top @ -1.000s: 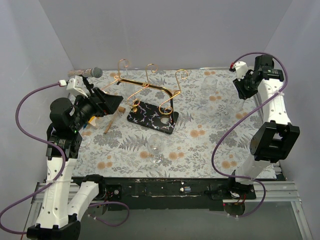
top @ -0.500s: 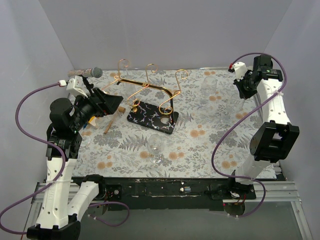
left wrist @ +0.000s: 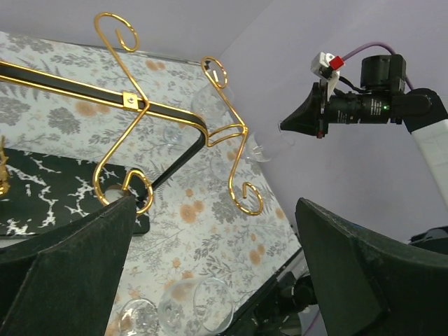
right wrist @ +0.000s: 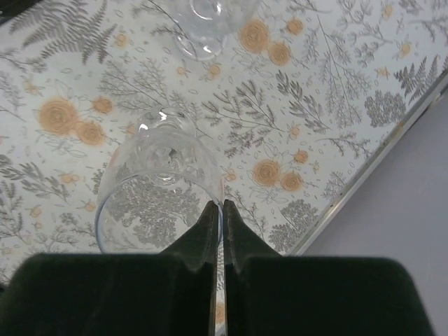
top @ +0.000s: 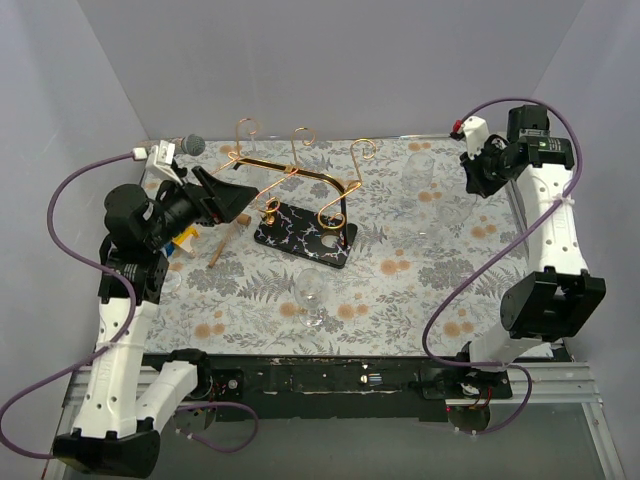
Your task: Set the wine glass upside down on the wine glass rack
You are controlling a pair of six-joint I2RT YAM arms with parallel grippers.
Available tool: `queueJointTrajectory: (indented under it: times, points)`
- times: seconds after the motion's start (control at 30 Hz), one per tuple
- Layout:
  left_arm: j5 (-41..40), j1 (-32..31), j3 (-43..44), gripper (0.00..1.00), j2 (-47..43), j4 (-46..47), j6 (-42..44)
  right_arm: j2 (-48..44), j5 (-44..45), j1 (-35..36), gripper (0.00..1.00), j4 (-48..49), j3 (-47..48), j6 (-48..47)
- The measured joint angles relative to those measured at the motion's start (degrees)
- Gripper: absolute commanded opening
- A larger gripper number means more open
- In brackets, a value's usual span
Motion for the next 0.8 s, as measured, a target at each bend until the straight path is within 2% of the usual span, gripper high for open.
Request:
queueJointTrajectory:
  times: [0.17,0.27,0.57,0.8]
  points:
    - [4.9,-0.9,0.7,0.98,4.5,3.6,-4.4,-4.3,-6.5,2.1,0.01,-2.3,0.9,0.6]
    - [5.6,-3.5,2.3,0.98,7.6,4.7,-6.2,-6.7,-10.4,2.2,0.01,-3.1,1.5,1.3]
    - [-1.5,-26.1,11.6,0.98,18.3,5.6,-5.8,-10.3,-18.1,2.2,0.01,-4.0,5.4,2.8]
    - [-8.7,-32.9,16.8,0.98,27.4,2.6,-3.6,-11.5,-21.7,2.2,0.01,-4.2,11.5,3.6]
